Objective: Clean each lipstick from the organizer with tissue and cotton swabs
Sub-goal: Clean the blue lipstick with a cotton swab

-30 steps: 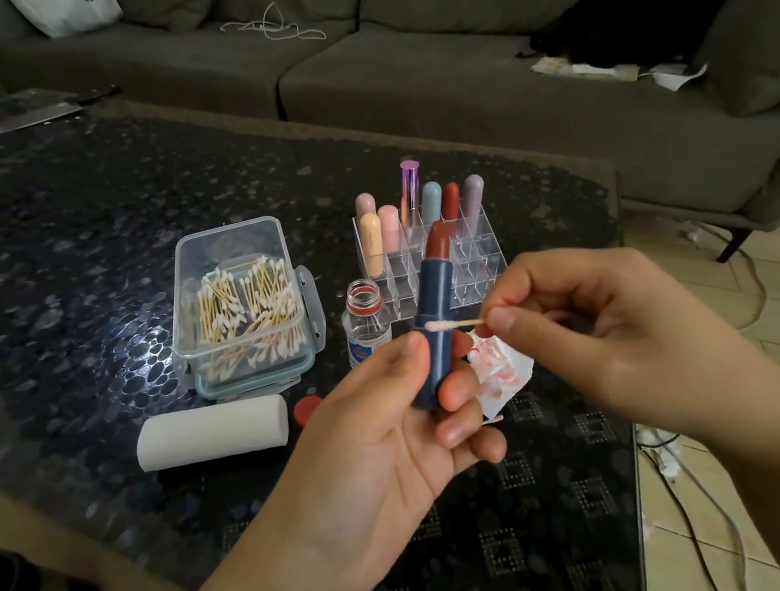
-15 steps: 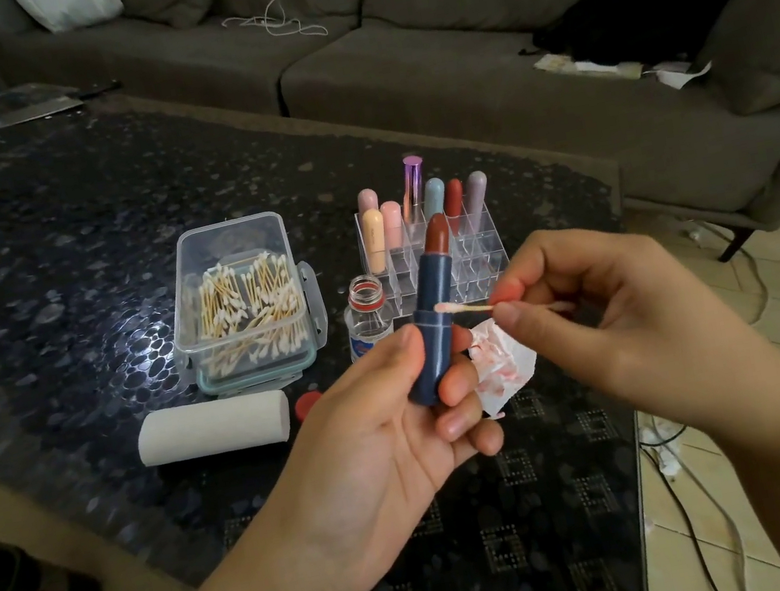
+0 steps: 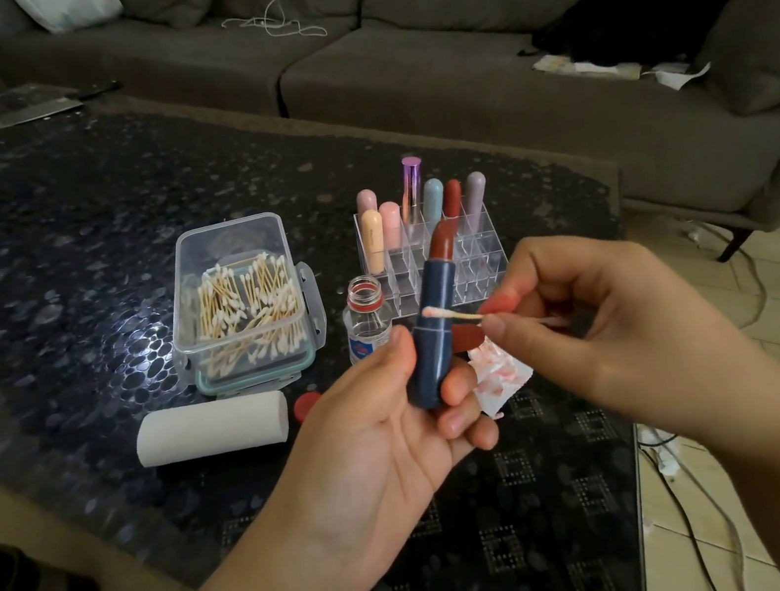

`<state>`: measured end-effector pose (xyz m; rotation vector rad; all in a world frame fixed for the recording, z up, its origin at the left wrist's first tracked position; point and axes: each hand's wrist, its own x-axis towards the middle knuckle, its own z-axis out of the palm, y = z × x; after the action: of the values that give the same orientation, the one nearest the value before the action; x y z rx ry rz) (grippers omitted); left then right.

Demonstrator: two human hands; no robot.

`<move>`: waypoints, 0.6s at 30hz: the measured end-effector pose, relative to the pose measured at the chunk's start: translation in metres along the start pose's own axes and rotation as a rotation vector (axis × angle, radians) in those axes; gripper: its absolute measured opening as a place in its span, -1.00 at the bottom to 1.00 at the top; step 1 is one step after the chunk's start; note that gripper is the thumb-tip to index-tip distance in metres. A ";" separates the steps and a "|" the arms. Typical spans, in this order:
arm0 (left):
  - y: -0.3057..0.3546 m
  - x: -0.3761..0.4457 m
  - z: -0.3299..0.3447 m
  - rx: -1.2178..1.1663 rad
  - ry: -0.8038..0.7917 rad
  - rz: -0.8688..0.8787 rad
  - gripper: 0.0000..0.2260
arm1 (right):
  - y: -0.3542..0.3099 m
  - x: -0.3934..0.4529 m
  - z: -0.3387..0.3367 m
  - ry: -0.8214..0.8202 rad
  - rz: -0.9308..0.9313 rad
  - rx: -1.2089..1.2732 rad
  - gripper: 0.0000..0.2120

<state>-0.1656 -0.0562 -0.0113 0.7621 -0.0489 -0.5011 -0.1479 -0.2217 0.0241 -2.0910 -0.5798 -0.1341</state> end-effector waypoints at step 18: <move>-0.006 -0.002 0.001 0.359 0.139 0.195 -0.74 | -0.002 -0.001 -0.002 -0.005 -0.051 -0.127 -0.91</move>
<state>-0.1696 -0.0595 -0.0146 1.1294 -0.0846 -0.2541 -0.1496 -0.2225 0.0266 -2.2005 -0.6422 -0.2000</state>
